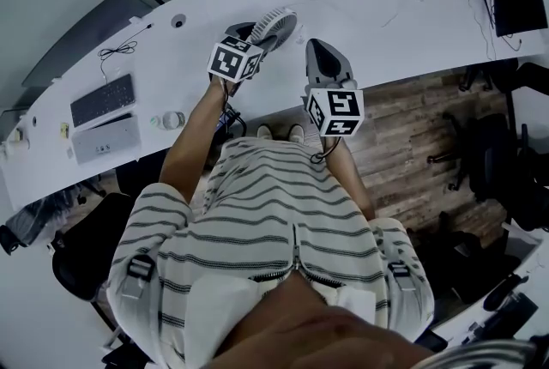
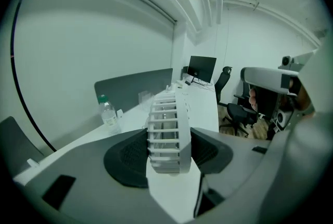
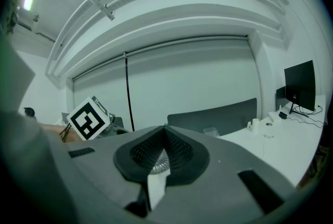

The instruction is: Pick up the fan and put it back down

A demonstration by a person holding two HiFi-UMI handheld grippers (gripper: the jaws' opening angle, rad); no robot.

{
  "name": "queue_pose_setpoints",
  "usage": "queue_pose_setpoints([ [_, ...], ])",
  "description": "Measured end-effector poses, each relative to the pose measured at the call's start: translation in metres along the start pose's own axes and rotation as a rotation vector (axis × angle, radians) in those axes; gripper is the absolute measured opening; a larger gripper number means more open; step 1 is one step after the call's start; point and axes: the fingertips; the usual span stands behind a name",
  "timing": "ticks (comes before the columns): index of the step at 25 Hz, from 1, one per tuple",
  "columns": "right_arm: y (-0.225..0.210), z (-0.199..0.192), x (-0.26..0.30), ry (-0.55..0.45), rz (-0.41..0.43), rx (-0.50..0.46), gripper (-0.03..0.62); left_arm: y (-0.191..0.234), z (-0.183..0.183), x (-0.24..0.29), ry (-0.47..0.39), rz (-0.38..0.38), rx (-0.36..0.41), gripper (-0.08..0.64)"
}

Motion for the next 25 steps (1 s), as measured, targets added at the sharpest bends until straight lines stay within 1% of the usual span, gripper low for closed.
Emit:
queue_pose_setpoints([
  [5, 0.001, 0.0, -0.002, -0.001, -0.001, 0.001, 0.011, -0.013, 0.01, -0.02, -0.063, 0.016, -0.036, 0.229],
  [13, 0.007, 0.003, -0.002, -0.002, -0.007, -0.013, 0.011, -0.023, 0.023, -0.053, -0.202, 0.109, -0.127, 0.229],
  [18, 0.011, 0.003, -0.002, 0.0, 0.0, -0.008, 0.011, -0.032, 0.027, -0.066, -0.273, 0.159, -0.136, 0.227],
  [25, 0.013, 0.003, 0.001, 0.003, 0.003, -0.005, 0.011, -0.04, 0.029, -0.081, -0.342, 0.185, -0.156, 0.227],
])
Point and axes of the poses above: the fingertips, and each gripper's own axes: x forward along the fingers, y to its left, z out of its top, and after that the axes turned 10 degrees about y, right-handed
